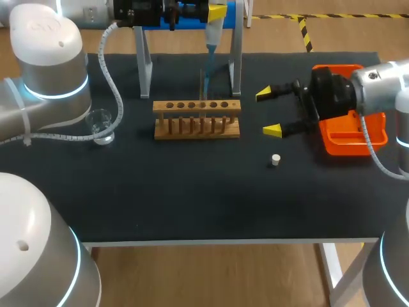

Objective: Invert the test tube, pick up the pipette, mount the tip to pipette, aspirate from beaker and dispense into the tube, eject the tip, return the pipette, and cap with the stopper.

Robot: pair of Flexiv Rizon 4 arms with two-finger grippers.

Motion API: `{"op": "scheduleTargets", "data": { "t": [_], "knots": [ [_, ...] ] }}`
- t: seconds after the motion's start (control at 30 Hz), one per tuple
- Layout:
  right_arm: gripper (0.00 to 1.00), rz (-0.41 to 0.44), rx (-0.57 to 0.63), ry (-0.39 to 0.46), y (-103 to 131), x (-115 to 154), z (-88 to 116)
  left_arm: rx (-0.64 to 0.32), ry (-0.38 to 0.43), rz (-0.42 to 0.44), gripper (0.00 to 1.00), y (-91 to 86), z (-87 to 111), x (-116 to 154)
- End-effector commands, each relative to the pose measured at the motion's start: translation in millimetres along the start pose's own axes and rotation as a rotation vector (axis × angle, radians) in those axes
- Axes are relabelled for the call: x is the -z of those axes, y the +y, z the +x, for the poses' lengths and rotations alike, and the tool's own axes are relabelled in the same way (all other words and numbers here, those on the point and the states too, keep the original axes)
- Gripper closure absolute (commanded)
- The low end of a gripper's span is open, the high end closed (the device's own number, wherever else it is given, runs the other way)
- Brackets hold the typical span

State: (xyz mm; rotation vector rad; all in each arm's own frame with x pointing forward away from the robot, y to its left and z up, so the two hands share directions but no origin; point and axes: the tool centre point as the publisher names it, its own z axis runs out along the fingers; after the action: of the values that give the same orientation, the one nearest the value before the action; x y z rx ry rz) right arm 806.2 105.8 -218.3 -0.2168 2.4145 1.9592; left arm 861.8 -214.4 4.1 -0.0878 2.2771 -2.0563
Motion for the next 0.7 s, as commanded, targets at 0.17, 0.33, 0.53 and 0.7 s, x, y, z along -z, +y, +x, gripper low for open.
{"op": "scheduleTargets", "data": {
  "t": [0.17,0.33,0.53,0.7],
  "knots": [
    [0.0,0.001,0.0,0.001,0.4,0.9,0.2,0.0,0.0,0.0,1.0,0.0,0.0,0.5],
    [0.0,0.001,0.0,0.001,0.4,0.9,0.2,-0.01,-0.024,0.007,1.0,4.9,0.9,16.8],
    [0.0,0.001,0.0,0.001,0.4,0.9,0.2,-0.018,-0.092,0.009,1.0,17.4,0.0,58.2],
    [0.0,0.001,0.0,0.001,0.4,0.9,0.2,-0.025,-0.159,0.008,1.0,30.9,-3.1,100.1]
  ]
}}
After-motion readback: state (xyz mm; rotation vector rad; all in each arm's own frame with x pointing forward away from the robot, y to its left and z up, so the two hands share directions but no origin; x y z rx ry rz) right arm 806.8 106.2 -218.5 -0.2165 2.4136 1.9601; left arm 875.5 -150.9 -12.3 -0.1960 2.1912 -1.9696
